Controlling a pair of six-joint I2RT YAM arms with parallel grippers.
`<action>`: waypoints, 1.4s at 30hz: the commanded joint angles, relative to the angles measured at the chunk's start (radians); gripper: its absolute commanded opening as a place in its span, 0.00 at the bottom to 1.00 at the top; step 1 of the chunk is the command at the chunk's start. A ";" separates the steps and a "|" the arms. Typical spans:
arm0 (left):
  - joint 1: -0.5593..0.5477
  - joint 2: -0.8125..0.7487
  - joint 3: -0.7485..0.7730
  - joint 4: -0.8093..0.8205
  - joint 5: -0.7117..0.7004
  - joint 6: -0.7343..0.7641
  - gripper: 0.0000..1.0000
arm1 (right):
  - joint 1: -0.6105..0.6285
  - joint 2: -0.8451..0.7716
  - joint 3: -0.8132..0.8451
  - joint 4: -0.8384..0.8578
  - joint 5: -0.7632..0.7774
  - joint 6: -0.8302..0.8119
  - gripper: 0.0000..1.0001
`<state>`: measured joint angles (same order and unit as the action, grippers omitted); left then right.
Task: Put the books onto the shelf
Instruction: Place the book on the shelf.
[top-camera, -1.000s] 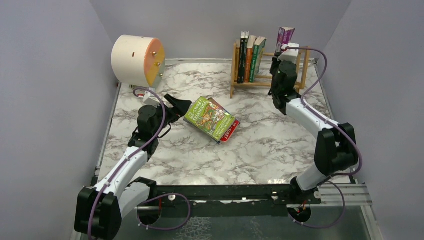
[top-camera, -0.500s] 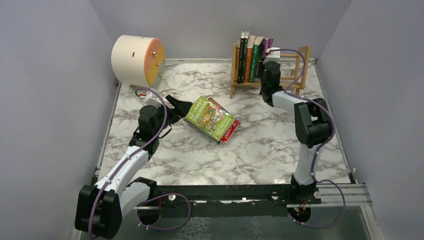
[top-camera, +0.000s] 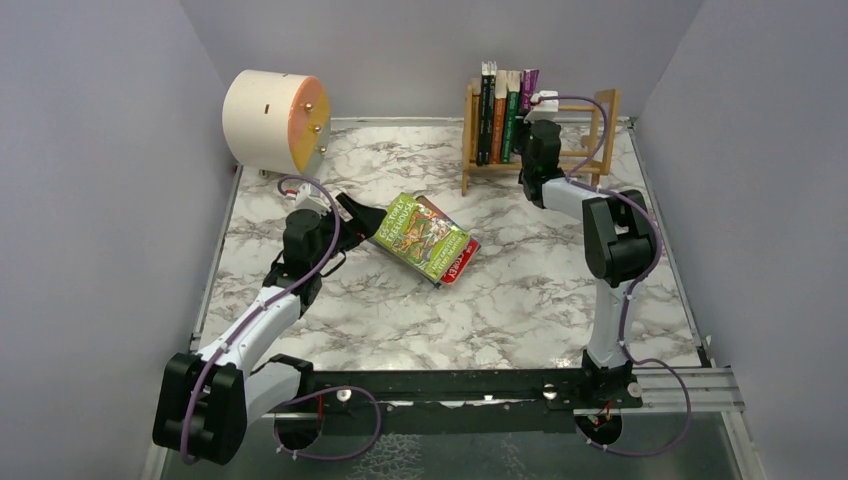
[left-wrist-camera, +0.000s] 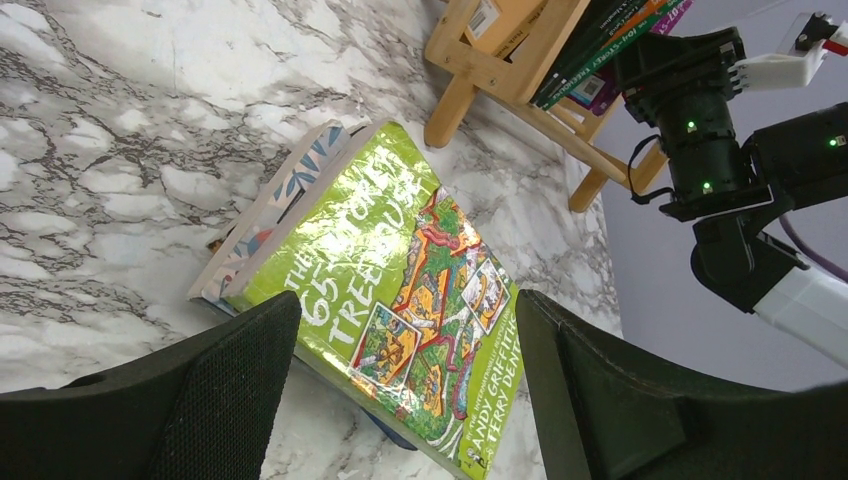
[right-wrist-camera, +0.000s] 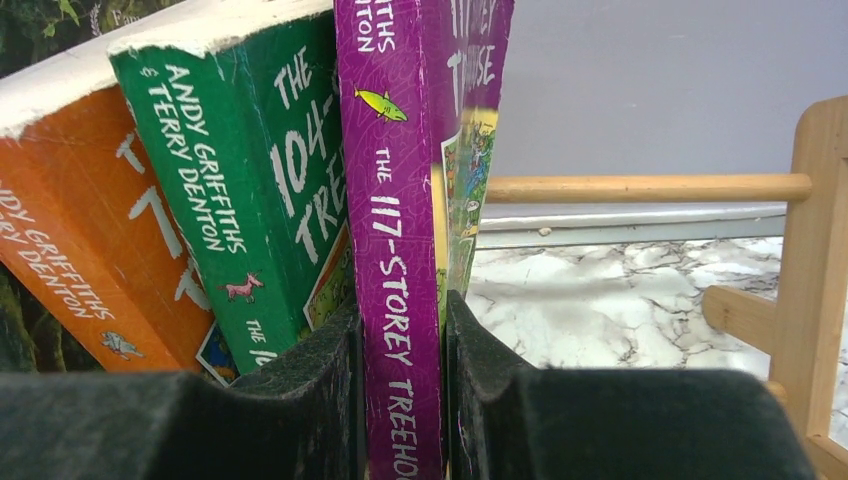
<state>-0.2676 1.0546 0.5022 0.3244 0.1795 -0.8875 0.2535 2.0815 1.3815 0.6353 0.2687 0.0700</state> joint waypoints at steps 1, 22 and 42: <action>0.005 -0.001 -0.010 0.033 0.018 0.016 0.72 | 0.006 -0.016 -0.043 0.195 -0.111 0.033 0.01; 0.005 -0.001 -0.037 0.049 0.017 0.013 0.72 | 0.006 -0.016 -0.072 0.100 -0.118 0.065 0.15; 0.006 -0.001 -0.058 0.064 0.021 0.008 0.71 | 0.024 0.031 -0.154 0.303 -0.043 0.006 0.01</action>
<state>-0.2676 1.0554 0.4480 0.3538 0.1799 -0.8845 0.2653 2.0762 1.1450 1.0096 0.2565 0.0731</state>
